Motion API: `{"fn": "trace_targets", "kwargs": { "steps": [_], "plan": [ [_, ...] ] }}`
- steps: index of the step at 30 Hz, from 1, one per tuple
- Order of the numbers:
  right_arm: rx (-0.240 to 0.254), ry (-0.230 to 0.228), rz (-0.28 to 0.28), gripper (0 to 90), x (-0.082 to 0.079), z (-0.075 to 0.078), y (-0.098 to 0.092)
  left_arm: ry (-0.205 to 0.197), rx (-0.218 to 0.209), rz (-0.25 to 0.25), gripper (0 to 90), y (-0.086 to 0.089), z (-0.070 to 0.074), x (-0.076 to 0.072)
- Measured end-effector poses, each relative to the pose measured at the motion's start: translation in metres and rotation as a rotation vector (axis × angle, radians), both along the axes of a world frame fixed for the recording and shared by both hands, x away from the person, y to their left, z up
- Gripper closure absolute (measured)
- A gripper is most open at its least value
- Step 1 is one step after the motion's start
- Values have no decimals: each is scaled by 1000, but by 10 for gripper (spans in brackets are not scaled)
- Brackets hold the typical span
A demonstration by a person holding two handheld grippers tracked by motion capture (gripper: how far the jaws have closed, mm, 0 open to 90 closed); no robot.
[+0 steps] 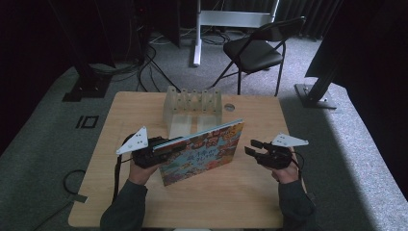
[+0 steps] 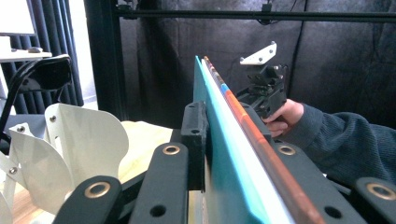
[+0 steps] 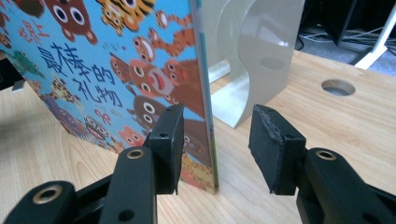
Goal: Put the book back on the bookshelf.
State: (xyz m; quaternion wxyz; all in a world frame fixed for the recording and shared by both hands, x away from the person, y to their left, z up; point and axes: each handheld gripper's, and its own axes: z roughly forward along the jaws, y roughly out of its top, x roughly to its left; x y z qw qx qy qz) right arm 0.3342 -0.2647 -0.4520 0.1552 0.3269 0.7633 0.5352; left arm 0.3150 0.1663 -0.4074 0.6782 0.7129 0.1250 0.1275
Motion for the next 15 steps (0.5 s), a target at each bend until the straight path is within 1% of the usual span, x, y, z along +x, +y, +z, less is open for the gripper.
{"fn": "trace_targets", "kwargs": {
  "steps": [3,5,6,8,9,15],
  "plan": [
    [-15,10,-15,542,-2,-6,-2,-17,11,32,797,-2,1,-3],
    [-21,18,-23,537,-3,-10,-3,-18,5,40,800,-2,0,-5],
    [-21,18,-23,537,-3,-10,-3,-18,5,40,800,-2,0,-5],
    [-19,30,-35,534,-5,-16,-5,-28,11,48,802,-4,0,-8],
    [-19,36,-40,532,-5,-18,-6,-29,11,51,802,-4,0,-9],
    [-55,61,-88,512,-9,-33,-12,-29,8,82,806,-7,0,-14]
  ]
}}
